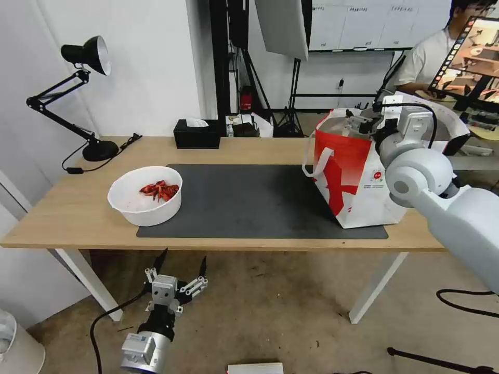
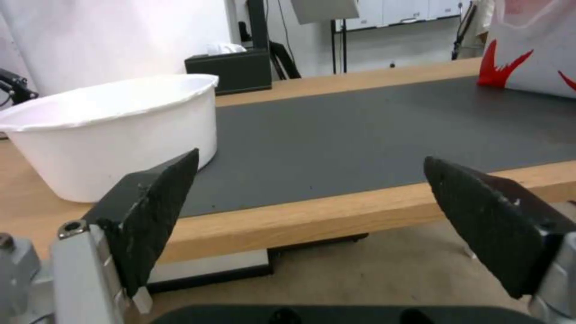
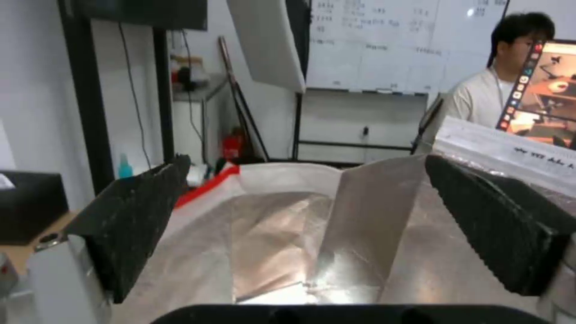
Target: Pick up the trash from the table and place it into the takeout bag.
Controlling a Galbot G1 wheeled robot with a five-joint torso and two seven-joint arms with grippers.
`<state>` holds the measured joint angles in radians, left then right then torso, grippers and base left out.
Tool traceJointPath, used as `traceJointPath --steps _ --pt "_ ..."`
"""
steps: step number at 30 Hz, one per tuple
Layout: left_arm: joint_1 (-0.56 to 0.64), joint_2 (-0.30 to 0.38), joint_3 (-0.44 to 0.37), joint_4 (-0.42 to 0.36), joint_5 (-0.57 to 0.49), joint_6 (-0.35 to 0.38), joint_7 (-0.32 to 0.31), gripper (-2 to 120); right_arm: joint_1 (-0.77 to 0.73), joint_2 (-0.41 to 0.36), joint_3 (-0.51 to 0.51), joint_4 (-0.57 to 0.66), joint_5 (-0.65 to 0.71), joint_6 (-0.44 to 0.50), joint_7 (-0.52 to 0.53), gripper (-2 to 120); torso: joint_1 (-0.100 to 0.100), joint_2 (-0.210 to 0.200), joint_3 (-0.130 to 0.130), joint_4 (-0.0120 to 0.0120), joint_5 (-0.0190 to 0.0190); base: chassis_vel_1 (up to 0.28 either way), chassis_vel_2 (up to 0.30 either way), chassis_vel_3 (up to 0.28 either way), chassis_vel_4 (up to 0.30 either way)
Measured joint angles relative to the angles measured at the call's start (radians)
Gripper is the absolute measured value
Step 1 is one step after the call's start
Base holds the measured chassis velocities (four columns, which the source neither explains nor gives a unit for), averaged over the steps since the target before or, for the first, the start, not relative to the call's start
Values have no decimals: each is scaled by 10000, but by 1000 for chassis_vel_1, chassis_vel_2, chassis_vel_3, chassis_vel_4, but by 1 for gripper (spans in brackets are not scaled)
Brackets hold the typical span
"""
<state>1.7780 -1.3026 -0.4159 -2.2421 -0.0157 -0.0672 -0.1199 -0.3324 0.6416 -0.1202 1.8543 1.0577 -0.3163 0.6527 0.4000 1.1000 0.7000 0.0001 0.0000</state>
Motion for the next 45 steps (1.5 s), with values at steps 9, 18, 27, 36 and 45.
traceJointPath --steps 9,18,27,36,45 --pt "68 -169 -36 -250 20 -129 -93 100 -2327 -1139 974 2289 -129 2131 -918 100 0 1 -2 -7 -1 0 0 0 0" --pt "573 -865 -366 -750 307 -203 -88 100 -4488 -1062 1316 3230 -596 3895 -2441 100 -1 0 -1 2 0 0 0 0 0" --pt "596 -892 -416 -686 321 -204 -91 100 -8890 -152 3239 3452 -2533 5149 -3761 100 -1 1 -2 -3 2 0 0 0 0" --pt "550 -868 -390 -538 302 -198 -96 100 -10242 432 3600 3153 -3341 5590 -3947 100 -1 1 -1 -1 0 0 0 0 0" --pt "394 -795 -394 -376 165 -191 -205 100 -11421 982 3555 2767 -3963 5512 -3533 100 -1 0 -1 -2 0 0 0 0 0"
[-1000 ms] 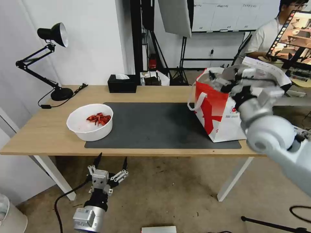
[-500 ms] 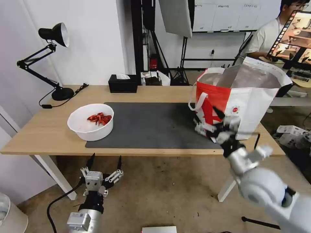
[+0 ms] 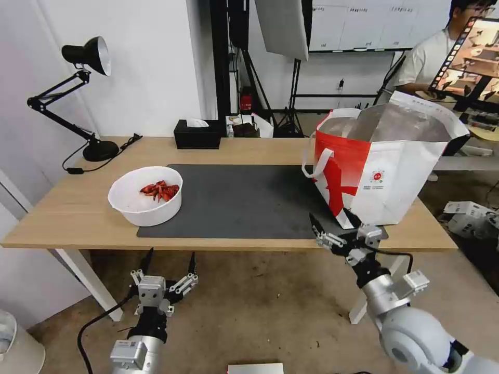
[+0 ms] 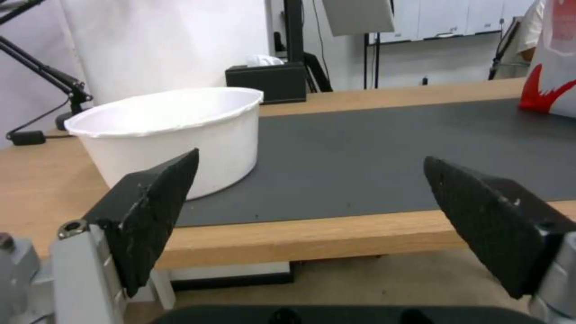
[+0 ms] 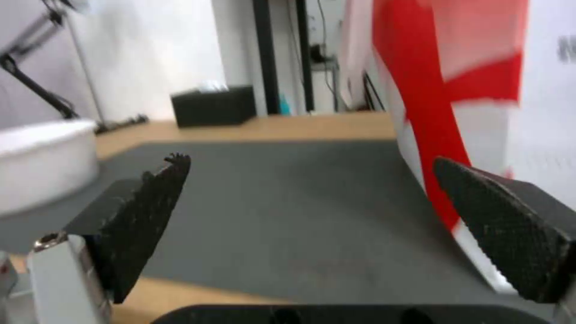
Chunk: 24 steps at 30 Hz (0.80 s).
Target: Pick up the trash from the table and place it into the takeout bag.
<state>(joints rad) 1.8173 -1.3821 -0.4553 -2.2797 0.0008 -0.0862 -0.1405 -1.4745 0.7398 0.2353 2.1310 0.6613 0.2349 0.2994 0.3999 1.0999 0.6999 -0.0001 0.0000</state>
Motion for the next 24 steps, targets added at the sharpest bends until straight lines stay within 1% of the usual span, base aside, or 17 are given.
traceJointPath --steps 7,14,24 --pt "-80 55 -6 140 -91 12 -12 100 -401 199 -32 -180 -476 -217 453 100 0 0 0 1 -1 0 0 0 0" --pt "-146 62 38 231 -97 12 -13 100 -681 228 -72 -294 -594 -391 298 100 0 0 0 0 0 0 0 0 0" --pt "-240 90 -9 373 -121 16 -36 100 -687 229 -83 -302 -602 -425 270 100 1 0 0 1 0 0 0 0 0"
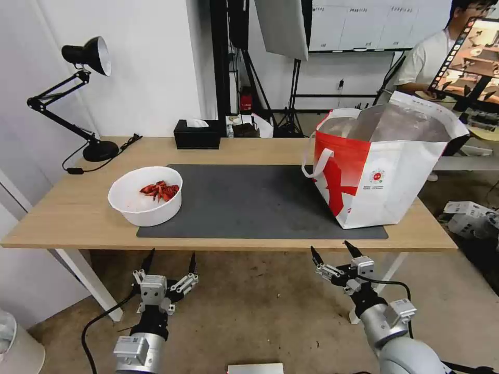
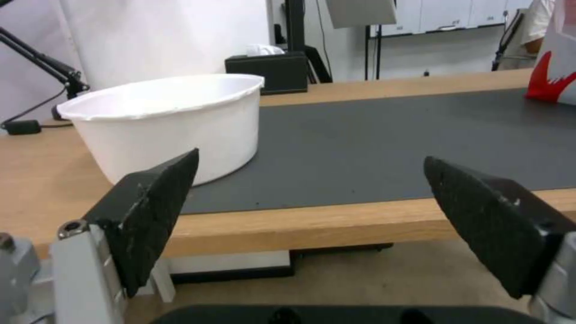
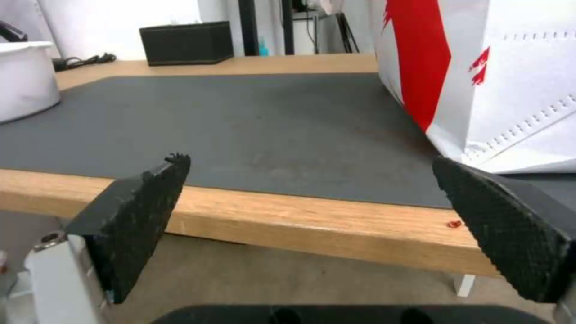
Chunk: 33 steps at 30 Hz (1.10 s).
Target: Pick up the trash from the table and place it into the takeout bag.
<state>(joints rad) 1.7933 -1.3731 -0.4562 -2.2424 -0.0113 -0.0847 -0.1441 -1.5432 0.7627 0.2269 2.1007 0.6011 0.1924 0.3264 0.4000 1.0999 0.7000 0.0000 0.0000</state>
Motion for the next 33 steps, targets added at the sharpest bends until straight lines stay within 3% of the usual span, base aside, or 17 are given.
traceJointPath --steps 7,10,15,18,19,20,22,23,25,26,27,29,31,33 --pt "-603 442 -438 -147 -783 452 -273 100 15 -2 -4 0 8 -4 -6 100 0 0 0 1 -1 0 0 0 0" --pt "-1348 1133 -964 -453 -1935 1271 -785 100 20 -3 -5 0 12 -5 -8 100 0 1 0 -1 0 0 0 0 0" --pt "-2024 1954 -1403 -536 -3213 1927 -1267 100 23 -4 -5 0 16 -6 -8 100 0 0 0 0 -2 0 0 0 0" --pt "-3036 3493 -2019 -516 -5029 2744 -1747 100 26 -6 -6 2 19 -6 -9 100 1 0 1 1 -4 0 0 0 0" --pt "-3036 3493 -2019 -516 -5029 2744 -1747 100 26 -6 -6 2 19 -6 -9 100 1 0 1 1 -4 0 0 0 0" --pt "-3288 3932 -2134 -464 -5531 2956 -1876 100 27 -5 -6 3 20 -6 -9 100 0 0 1 -1 0 0 0 0 0" --pt "-4000 5038 -2268 -134 -6892 3580 -2215 100 28 -7 -6 4 22 -6 -10 100 0 0 1 0 -1 0 0 0 0" --pt "-4000 5038 -2268 -134 -6892 3580 -2215 100 28 -7 -6 4 22 -6 -10 100 0 0 1 0 -1 0 0 0 0" --pt "-4867 5972 -2146 377 -8608 4662 -2763 100 30 -7 -6 6 24 -6 -10 100 1 0 1 1 -3 0 0 0 0" --pt "-5164 6166 -2077 534 -9223 5127 -2982 100 30 -7 -7 6 25 -6 -10 100 1 0 1 0 -2 0 0 0 0" --pt "-5164 6166 -2077 534 -9223 5127 -2982 100 30 -7 -7 6 25 -6 -10 100 1 0 1 0 -2 0 0 0 0" --pt "-6204 6599 -1710 1204 -10974 6324 -3837 100 33 -6 -6 8 26 -6 -9 100 1 0 1 -2 -1 0 0 0 0" --pt "-6597 6703 -1552 1518 -11524 6687 -4197 100 33 -6 -7 7 28 -6 -9 100 1 0 1 -1 -3 0 0 0 0" --pt "-7616 6853 -1140 2334 -12746 7450 -4966 100 35 -7 -6 9 29 -6 -9 100 2 0 2 -1 -3 0 0 0 0"
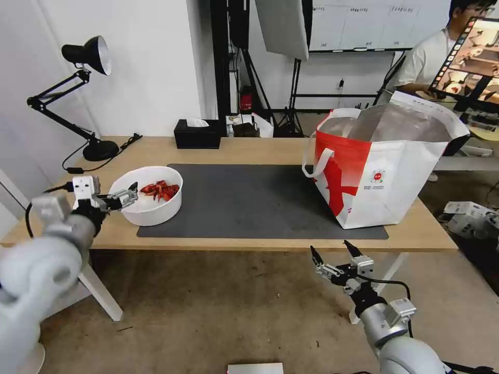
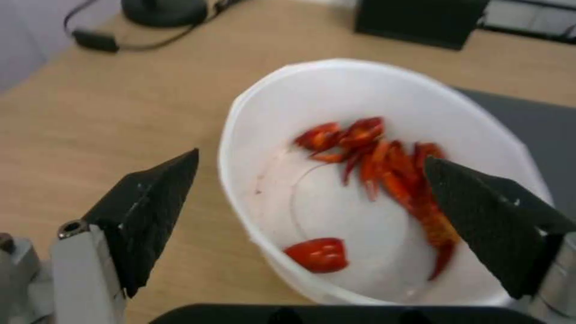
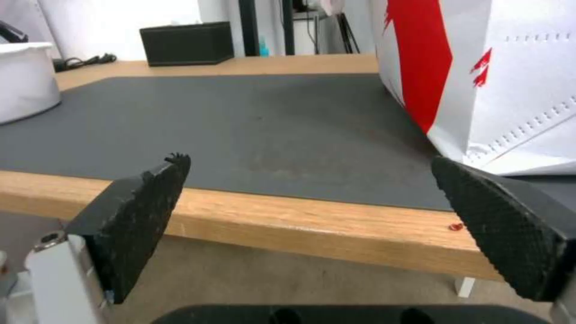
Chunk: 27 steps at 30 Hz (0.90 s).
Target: Pick up the trash from the table and place it into the takeout bag.
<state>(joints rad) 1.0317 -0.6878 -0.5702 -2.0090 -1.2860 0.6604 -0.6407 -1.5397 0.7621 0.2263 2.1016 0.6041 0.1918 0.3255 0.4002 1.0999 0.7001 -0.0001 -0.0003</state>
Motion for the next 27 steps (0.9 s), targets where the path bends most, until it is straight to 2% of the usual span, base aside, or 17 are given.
traceJointPath --steps 1,4,8,12,14,15,18,26,27 --pt "0 0 0 0 0 0 0 100 0 0 0 0 0 0 0 100 0 0 0 0 0 0 0 0 0" --pt "-781 29 325 708 -260 587 -208 100 0 0 0 1 0 0 1 100 0 0 0 1 2 0 0 0 0" --pt "-1295 -33 638 1243 -383 802 -429 100 0 0 0 2 1 0 1 100 0 0 0 2 1 0 0 0 0" --pt "-1714 -95 907 1674 -754 850 -753 100 1 0 0 2 1 1 0 100 0 0 0 2 2 0 0 0 0" --pt "-2248 -193 1237 2207 -1484 851 -1219 100 1 0 0 2 1 3 0 100 -1 0 -1 1 4 0 0 0 0" --pt "-2248 -193 1237 2207 -1484 851 -1219 100 1 0 0 2 1 3 0 100 -1 0 -1 1 4 0 0 0 0" --pt "-2768 -356 1747 3086 -1924 840 -1459 100 1 0 0 3 1 3 0 100 0 0 -1 -1 2 0 0 0 0" --pt "-2924 -670 1915 3618 -2580 765 -1889 100 1 0 0 3 1 3 0 100 -1 0 -1 1 2 0 0 0 0" --pt "-2926 -692 1881 3625 -2774 731 -1906 96 1 0 0 2 2 3 1 100 -1 0 -1 1 3 0 0 0 0"
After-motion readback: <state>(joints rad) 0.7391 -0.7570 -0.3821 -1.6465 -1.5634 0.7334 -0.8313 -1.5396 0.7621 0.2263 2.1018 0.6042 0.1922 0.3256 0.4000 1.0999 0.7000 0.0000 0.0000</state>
